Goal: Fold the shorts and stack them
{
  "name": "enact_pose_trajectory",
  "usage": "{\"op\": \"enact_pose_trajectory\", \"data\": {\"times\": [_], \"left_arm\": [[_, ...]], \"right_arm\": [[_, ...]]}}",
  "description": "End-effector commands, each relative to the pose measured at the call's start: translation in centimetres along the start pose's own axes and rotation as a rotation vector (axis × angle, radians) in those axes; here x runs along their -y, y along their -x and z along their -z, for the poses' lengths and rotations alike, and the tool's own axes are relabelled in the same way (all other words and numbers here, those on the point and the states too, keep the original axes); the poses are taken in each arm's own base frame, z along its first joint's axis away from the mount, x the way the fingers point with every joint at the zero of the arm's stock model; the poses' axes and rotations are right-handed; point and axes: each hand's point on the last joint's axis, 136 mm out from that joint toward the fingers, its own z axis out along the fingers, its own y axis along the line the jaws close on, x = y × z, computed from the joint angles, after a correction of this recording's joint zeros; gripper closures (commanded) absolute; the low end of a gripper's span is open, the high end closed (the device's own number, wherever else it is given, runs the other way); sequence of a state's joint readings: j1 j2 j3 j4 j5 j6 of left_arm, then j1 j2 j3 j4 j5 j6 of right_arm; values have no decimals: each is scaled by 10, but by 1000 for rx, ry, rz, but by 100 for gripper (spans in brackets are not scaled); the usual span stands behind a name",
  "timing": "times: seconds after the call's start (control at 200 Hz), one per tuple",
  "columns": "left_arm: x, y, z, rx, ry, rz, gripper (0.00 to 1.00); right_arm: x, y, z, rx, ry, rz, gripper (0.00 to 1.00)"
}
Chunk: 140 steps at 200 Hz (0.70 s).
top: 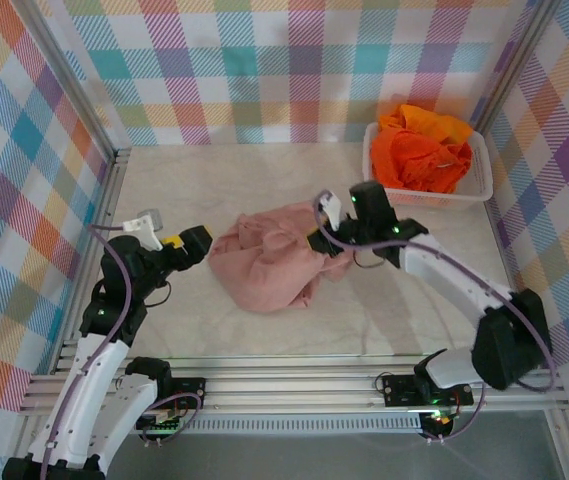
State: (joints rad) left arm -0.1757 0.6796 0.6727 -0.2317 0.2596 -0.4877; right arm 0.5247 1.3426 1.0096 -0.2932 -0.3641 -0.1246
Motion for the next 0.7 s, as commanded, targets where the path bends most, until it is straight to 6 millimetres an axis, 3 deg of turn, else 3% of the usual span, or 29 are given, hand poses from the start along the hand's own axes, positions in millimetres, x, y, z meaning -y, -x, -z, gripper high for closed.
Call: {"op": "enact_pose_trajectory", "data": {"times": [0.0,0.05,0.21,0.385,0.42,0.695], "left_arm": [[15,9,-8,3,-36,11,0],[17,4,-15,-26,-28,8,0],[28,-18,-47,-165,-26,-18,0],[44,-49,-84,-333,-11,-81,0],[35,-59,-88,-380,36,-64,0],[-9,-82,-110,-464,257,22,0]], "right_arm": [[10,3,33,75,-156,108,64],[10,-7,42,75,-183,82,51],[8,-8,60,109,-219,-21,26],[23,-9,47,29,-256,-223,20],[25,-7,42,2,-256,-277,19],[66,-5,-8,-176,-361,-489,17]]}}
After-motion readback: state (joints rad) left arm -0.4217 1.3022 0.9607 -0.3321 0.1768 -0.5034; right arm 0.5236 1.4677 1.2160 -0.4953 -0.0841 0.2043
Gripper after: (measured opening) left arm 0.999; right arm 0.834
